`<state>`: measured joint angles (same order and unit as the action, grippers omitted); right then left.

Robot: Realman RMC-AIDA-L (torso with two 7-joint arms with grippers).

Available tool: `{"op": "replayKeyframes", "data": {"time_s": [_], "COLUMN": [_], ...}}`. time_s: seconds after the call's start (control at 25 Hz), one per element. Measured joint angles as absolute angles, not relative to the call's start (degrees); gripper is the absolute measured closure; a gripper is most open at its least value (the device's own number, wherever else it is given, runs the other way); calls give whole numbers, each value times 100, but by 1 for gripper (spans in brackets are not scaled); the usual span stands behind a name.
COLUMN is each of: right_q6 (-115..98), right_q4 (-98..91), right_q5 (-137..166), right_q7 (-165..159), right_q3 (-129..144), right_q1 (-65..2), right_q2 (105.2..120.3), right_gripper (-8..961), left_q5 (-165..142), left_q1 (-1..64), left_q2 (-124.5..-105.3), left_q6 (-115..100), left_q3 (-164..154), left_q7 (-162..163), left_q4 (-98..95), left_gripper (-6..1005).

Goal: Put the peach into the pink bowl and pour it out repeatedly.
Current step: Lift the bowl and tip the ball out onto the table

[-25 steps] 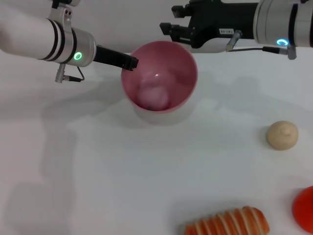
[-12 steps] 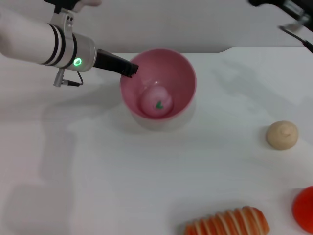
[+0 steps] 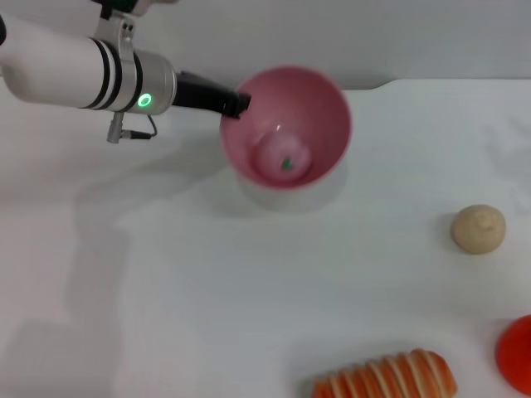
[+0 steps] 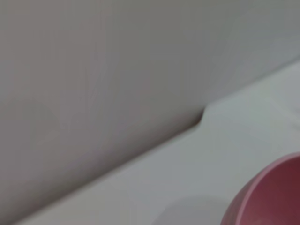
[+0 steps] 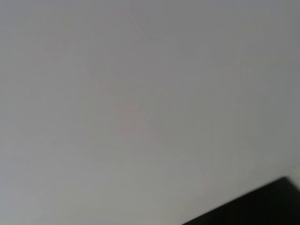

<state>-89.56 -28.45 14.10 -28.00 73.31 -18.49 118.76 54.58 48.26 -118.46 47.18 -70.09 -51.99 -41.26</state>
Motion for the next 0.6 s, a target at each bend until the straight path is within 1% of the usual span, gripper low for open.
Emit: {"op": "replayKeyframes", "data": {"time_s": [0.24,0.4,0.6], "right_q6": [-9063,-9063,-9017], "right_q4": [-2544,-2456,-2386], "right_q5": [1373,1392,1381], "right_q7": [-2769,-2769,-2744], "right_q3": [6474,6217,6182], "right_q1": [-1728,-1660,-1683], "right_q2": [11817,11764,11743], "right_gripper": [509,509,510], "left_q5": [7582,8615,9112], "left_q1": [4048,3686,3368], "left_q2": [-11848,-11860,-11856], "left_q6": [3377,2404,1085], "left_q3": [-8422,-9499,-10724], "left_q7": [-5938,-6636,-7273], "left_q4": [-4832,-5213,-5736], "left_gripper": [951,951,951]}}
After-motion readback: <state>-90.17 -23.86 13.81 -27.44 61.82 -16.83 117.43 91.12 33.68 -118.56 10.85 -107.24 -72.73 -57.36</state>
